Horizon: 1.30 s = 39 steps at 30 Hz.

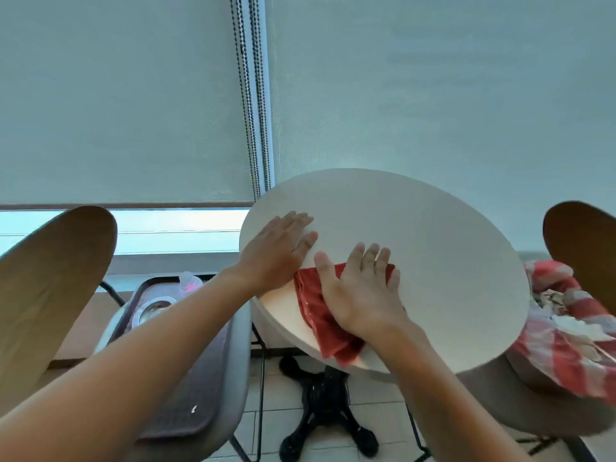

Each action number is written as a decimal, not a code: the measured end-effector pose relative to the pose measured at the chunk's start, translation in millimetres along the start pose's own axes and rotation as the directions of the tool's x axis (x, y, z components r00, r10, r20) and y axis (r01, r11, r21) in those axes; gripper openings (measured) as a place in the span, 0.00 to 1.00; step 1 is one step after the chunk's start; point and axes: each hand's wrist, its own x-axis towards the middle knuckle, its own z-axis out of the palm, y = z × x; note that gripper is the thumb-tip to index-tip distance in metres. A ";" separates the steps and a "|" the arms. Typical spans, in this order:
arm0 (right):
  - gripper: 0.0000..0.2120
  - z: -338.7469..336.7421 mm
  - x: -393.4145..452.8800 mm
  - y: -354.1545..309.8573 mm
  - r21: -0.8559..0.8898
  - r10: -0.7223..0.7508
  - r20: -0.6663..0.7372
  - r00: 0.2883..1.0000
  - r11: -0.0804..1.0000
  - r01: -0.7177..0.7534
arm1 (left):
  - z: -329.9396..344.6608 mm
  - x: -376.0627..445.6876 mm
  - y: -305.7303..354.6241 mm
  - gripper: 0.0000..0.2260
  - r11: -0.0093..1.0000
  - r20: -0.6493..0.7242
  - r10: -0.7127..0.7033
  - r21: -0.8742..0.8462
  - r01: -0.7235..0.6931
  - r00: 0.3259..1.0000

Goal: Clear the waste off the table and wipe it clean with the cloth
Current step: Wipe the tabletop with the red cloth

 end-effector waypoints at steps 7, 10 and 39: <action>0.46 14.6 5.0 16.5 -0.326 -0.172 -0.083 0.982 0.935 0.136 | 1.9 2.5 -2.8 0.25 1.000 0.020 -0.004 0.002 0.004 1.000; 0.45 -5.1 15.3 38.7 -0.435 -0.372 0.052 0.927 0.827 0.356 | 2.8 3.5 -3.5 0.25 1.000 0.013 -0.002 -0.009 0.002 1.000; 0.37 -23.5 86.1 65.4 -0.238 -0.174 -0.154 0.973 0.962 0.134 | 6.0 -19.0 22.9 0.26 0.997 -0.025 -0.057 0.058 0.058 0.998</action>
